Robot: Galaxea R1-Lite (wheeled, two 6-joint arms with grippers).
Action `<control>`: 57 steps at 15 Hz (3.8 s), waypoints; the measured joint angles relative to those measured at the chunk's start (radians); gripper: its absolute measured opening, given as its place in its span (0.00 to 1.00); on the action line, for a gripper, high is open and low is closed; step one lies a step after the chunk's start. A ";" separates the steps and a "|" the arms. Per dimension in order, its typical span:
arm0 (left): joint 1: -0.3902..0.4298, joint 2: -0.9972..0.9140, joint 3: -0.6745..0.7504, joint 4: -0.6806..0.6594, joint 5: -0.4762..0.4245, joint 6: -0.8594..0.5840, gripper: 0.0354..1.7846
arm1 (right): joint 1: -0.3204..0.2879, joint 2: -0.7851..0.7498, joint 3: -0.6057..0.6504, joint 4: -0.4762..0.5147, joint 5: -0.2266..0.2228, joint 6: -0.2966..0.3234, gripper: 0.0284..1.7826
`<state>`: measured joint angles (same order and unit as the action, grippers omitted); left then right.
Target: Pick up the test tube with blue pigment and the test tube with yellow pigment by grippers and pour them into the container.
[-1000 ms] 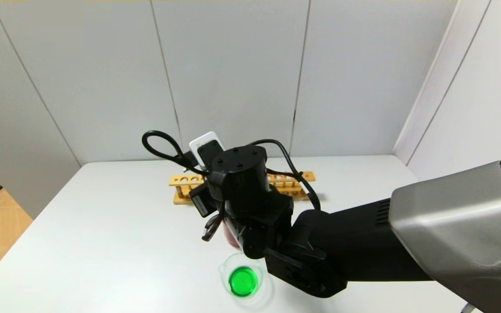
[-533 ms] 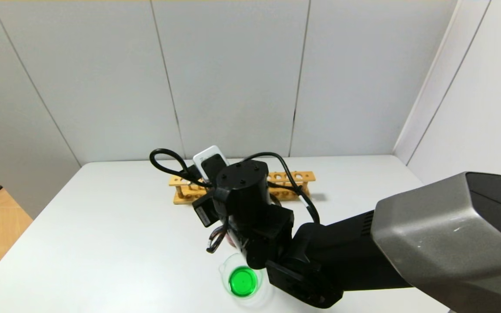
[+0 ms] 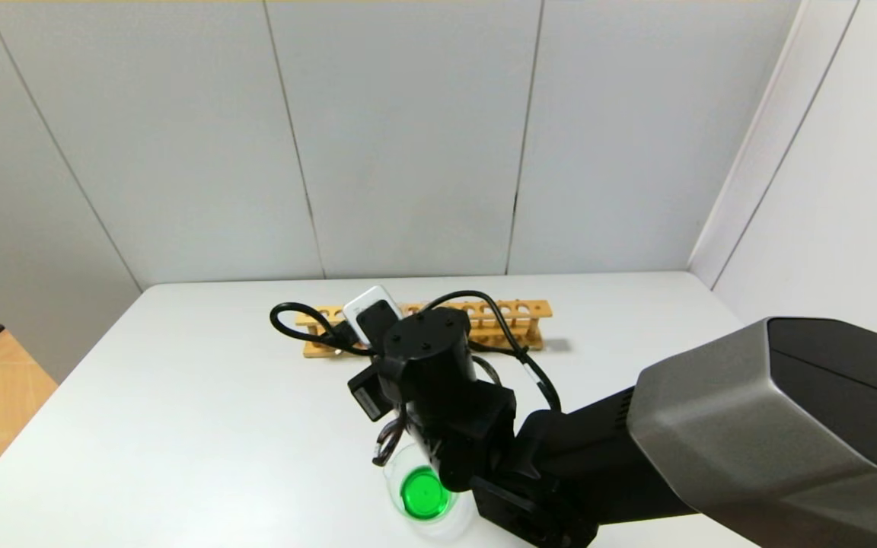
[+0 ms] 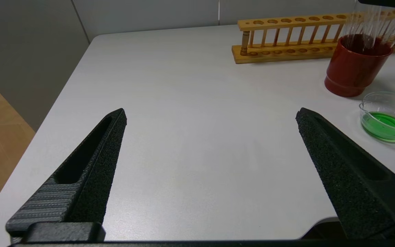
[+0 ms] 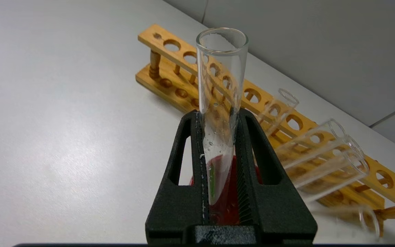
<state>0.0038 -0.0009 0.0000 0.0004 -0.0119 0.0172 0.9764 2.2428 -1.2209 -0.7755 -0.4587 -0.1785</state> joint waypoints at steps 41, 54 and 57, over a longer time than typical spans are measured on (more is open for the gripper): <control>0.000 0.000 0.000 0.000 0.000 0.001 0.98 | -0.099 -0.364 0.092 -0.035 -0.011 -0.114 0.98; 0.000 0.000 0.000 0.000 0.000 0.000 0.98 | -0.789 -1.449 0.357 0.553 -0.014 -0.201 0.98; 0.000 0.000 0.000 0.000 0.000 0.000 0.98 | -0.846 -1.668 0.383 0.712 -0.027 -0.200 0.98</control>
<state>0.0043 -0.0009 0.0000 0.0004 -0.0123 0.0177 0.1309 0.5747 -0.8381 -0.0634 -0.4862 -0.3785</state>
